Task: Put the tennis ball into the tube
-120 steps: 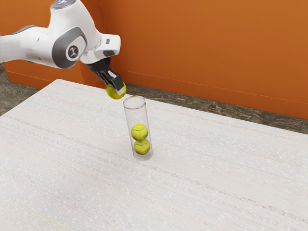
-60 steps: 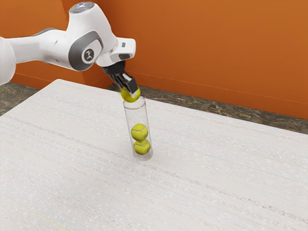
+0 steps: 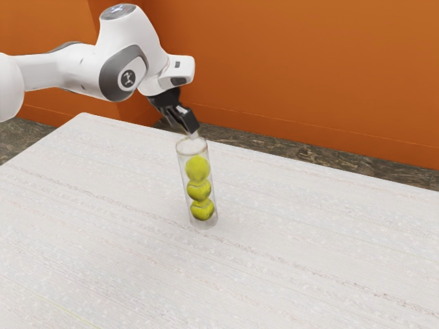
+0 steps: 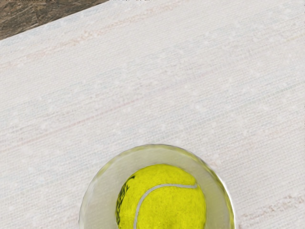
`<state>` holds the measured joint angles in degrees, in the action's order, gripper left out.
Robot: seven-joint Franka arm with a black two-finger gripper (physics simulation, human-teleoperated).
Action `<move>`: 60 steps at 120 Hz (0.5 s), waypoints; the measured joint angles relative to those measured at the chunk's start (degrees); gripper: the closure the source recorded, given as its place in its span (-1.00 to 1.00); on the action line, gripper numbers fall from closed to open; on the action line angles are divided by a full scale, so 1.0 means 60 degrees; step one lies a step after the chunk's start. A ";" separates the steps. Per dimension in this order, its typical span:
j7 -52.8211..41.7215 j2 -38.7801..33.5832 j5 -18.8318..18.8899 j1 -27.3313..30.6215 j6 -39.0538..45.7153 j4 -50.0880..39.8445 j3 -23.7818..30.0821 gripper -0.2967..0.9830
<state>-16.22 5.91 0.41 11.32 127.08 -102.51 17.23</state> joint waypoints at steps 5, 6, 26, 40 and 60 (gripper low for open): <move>-0.0018 -0.0007 -0.0007 -0.0002 -0.0003 -0.0002 0.0000 -0.39; -0.0021 -0.0007 -0.0008 -0.0002 -0.0003 -0.0004 0.0000 -0.40; -0.0058 -0.0202 0.0040 0.0083 -0.0308 0.0221 -0.0026 -0.47; 0.0197 -0.0288 0.0156 0.0164 -0.1712 0.1569 -0.0041 -0.50; 0.0750 -0.0709 0.0261 -0.2500 -0.3578 0.2290 -0.2806 -0.52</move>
<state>-11.73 1.65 1.98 -3.68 105.61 -88.77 0.39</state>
